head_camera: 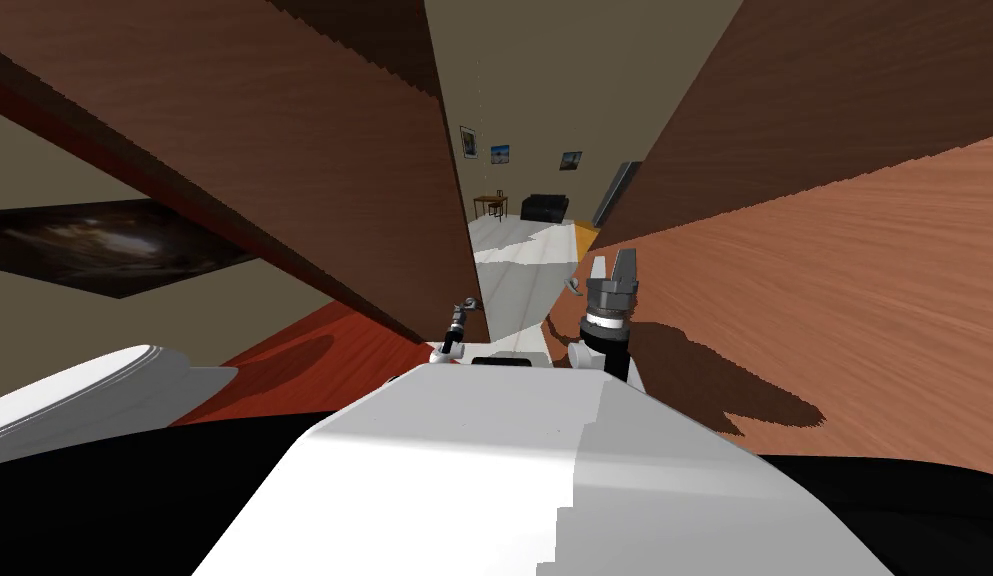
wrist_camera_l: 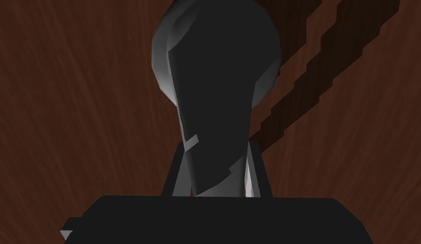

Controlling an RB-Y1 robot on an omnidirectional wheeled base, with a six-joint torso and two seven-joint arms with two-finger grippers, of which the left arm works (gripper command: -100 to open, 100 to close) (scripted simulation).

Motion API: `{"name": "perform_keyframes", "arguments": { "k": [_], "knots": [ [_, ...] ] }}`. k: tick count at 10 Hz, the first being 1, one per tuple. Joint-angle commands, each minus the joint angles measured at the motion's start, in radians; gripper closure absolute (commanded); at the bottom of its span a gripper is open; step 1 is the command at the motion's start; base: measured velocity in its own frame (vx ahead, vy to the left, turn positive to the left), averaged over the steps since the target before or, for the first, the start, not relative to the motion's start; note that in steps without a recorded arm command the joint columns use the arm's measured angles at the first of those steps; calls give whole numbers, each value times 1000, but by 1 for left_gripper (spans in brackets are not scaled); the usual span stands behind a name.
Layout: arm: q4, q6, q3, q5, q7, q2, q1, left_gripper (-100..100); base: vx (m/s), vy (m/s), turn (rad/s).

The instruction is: Push the door open

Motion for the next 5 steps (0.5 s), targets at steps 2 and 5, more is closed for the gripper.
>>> {"name": "perform_keyframes", "arguments": {
  "k": [2,5],
  "knots": [
    [-5,0,31,15,-10,4,-1,100,194,-115,71],
    [-1,2,59,30,-23,-3,-2,100,163,-113,58]
  ]
}}
